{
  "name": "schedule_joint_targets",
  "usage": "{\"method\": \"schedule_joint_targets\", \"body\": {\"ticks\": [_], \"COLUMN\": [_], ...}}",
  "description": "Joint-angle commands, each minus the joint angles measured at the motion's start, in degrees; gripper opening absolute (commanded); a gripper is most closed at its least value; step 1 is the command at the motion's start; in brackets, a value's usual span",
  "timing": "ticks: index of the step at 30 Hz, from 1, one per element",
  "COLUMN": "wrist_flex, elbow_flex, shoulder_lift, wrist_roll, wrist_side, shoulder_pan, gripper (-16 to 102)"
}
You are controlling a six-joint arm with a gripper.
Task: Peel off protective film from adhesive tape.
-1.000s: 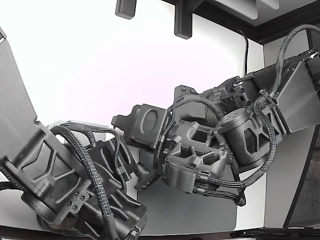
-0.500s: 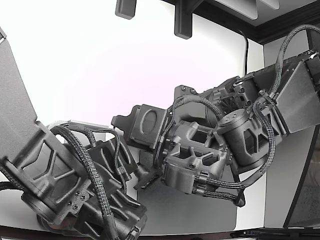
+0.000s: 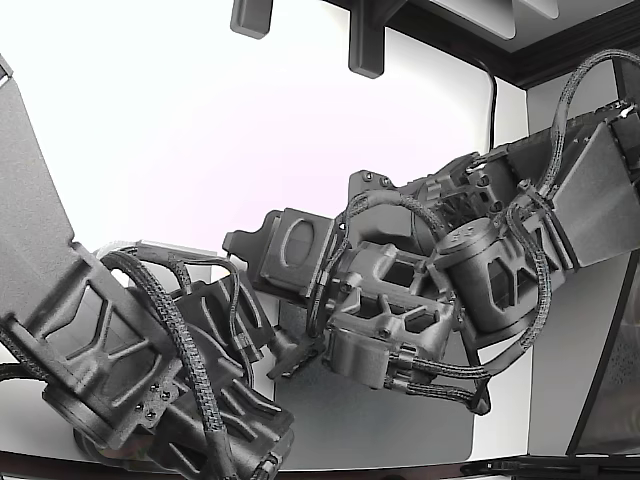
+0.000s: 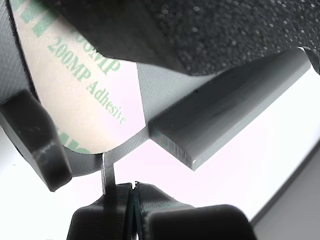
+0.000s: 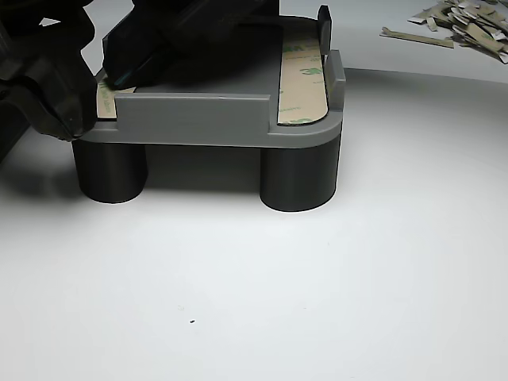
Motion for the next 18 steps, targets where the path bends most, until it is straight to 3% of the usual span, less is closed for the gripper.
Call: {"method": "schedule_joint_targets", "body": {"ticks": [1, 18], "wrist_flex": [-0.26, 0.0], "elbow_flex": [-2.02, -2.02], "shoulder_lift": [1.23, 1.85], "wrist_roll": [0.18, 0.44], "wrist_side": [-0.18, -0.35], "shoulder_pan": [-0.18, 0.0], "gripper": [-11, -11]}}
